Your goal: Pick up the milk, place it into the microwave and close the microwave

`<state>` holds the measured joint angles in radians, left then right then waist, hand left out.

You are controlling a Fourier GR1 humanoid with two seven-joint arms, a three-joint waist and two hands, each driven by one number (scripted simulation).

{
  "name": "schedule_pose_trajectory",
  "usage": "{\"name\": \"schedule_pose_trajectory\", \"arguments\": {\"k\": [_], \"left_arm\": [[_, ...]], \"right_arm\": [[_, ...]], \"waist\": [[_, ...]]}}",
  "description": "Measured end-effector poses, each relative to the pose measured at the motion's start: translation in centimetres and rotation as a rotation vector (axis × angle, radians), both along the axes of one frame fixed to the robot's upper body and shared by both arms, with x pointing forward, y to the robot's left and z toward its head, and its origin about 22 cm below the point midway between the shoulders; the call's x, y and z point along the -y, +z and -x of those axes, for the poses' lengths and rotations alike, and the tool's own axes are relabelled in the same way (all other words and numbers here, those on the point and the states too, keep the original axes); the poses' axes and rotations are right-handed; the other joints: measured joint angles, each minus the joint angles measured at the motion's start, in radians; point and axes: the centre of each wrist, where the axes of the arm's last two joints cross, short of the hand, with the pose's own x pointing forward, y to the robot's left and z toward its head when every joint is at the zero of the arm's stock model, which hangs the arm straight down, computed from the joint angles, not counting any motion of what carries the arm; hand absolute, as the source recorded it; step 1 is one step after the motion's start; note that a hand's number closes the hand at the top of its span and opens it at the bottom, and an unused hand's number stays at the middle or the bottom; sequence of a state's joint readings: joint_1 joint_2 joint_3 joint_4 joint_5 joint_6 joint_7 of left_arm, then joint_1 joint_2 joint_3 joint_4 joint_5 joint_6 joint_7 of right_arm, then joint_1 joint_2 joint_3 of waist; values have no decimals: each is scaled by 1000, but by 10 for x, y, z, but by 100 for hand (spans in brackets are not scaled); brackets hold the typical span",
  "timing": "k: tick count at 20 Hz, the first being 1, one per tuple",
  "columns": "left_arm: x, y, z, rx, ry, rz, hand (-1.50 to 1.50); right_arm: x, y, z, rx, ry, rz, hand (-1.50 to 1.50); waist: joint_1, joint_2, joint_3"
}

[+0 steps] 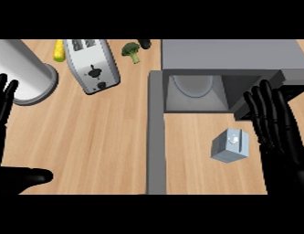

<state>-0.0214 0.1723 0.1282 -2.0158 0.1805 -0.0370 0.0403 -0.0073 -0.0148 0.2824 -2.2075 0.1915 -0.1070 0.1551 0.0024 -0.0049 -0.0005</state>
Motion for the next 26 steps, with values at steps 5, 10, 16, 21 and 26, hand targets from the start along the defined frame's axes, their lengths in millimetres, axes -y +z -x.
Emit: {"name": "schedule_pose_trajectory", "arguments": {"k": [5,10,16,21,26], "left_arm": [[-18,2,17,-29,-5,27,-150],[-35,5,33,-44,-9,35,-150],[-49,4,53,-44,-15,37,-150],[-64,7,68,-46,-23,37,-150],[-72,6,79,-46,-14,42,-150]], "right_arm": [[-13,6,21,-33,-1,10,-150],[-16,2,28,-55,-59,34,-150],[-12,-6,30,-112,-124,48,-150],[-7,-27,29,-143,-141,61,-150],[6,-52,19,-167,-160,50,-150]], "waist": [[0,2,0],[0,3,0],[1,3,0],[1,3,0],[1,4,1]]}}
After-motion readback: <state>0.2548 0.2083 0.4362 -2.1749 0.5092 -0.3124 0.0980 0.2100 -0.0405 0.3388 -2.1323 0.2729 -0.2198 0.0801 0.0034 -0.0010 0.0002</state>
